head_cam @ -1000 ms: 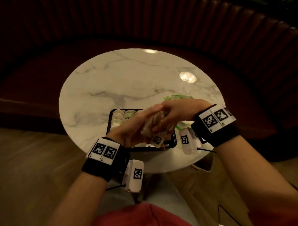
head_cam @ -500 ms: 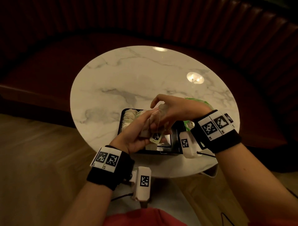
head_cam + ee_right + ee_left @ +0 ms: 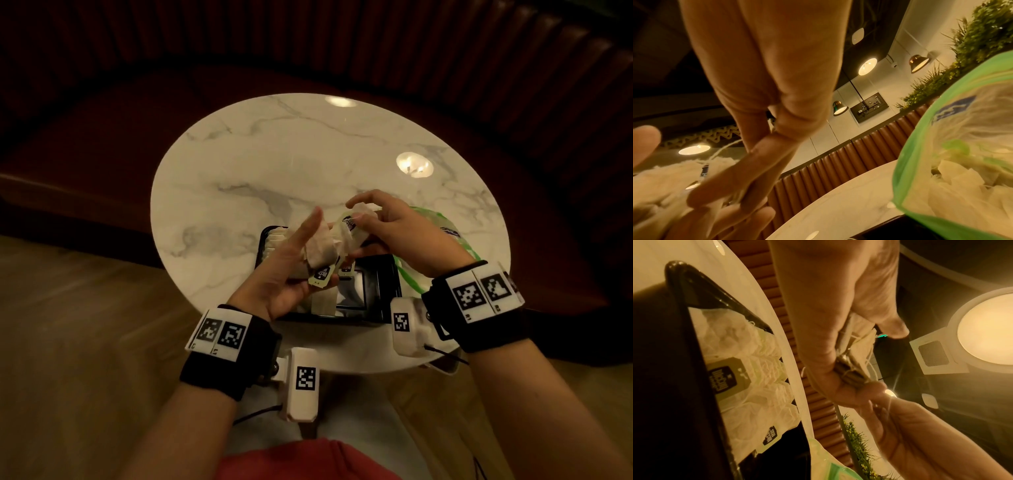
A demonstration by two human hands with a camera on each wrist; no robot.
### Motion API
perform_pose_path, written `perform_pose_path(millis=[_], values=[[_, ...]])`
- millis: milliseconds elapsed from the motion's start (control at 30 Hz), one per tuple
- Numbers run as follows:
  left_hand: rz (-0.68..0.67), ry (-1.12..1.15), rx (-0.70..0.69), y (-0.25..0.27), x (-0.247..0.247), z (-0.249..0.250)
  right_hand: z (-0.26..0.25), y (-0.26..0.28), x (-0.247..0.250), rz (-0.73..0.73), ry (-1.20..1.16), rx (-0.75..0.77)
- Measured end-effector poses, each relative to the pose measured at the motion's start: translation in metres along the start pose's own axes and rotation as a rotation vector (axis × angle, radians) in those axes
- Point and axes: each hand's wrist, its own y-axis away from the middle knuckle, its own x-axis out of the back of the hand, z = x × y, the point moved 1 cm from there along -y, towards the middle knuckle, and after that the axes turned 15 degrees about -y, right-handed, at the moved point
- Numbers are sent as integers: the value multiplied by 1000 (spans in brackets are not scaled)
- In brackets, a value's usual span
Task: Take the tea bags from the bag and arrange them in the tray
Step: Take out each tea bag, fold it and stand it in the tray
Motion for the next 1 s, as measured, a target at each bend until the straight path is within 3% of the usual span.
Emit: perform_pose_path(millis=[200,633,833,1000], values=[[194,-104,-71,-8,0,-6,5,-1,0,45,56,82],[171,-274,-171,-2,-2,0,14,6,-5,106,-125,212],[248,-249,-157,-3,4,2,12,7,-2,36,-188,166],[317,-176,-171,-3,20,7,16,8,5,60,-280,151]])
